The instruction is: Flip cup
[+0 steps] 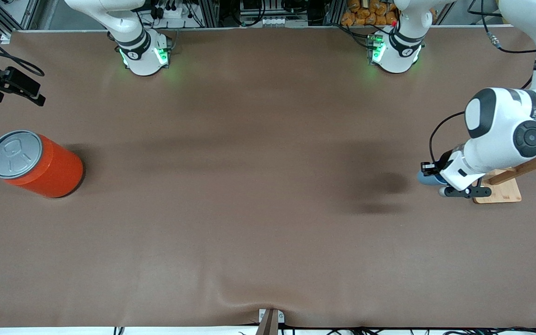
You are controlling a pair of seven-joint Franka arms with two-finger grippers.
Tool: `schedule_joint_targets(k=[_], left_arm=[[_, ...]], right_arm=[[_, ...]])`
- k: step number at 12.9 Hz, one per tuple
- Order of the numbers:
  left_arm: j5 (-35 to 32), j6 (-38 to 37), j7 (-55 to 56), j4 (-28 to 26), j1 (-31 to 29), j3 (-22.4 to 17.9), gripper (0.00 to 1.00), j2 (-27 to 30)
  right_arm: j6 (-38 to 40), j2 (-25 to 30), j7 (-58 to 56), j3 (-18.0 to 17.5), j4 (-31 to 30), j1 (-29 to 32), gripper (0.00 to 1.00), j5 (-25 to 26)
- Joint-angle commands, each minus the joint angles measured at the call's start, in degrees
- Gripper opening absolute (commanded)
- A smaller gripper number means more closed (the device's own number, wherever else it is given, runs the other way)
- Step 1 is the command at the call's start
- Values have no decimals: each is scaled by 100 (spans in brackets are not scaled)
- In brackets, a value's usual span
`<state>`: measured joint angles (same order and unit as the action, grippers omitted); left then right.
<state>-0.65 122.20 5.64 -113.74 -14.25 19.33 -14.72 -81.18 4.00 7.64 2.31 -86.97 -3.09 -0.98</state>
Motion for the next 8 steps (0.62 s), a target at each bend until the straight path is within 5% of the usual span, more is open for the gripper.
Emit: schedule_joint_targets(k=[1,4,8], left_arm=[[-155,435,550,-403,-8,211,0,259],[-312,1347,832,-911,36,308,0,250],[-1647,1588,2175,-1036,264,361,0,136]], right_arm=[[-64,119,88,-3,-119,-8,100,-16],[-56,119,88,-3,-119,1,100,-16],[-56,119,97,-3,-119,10,100,-25]])
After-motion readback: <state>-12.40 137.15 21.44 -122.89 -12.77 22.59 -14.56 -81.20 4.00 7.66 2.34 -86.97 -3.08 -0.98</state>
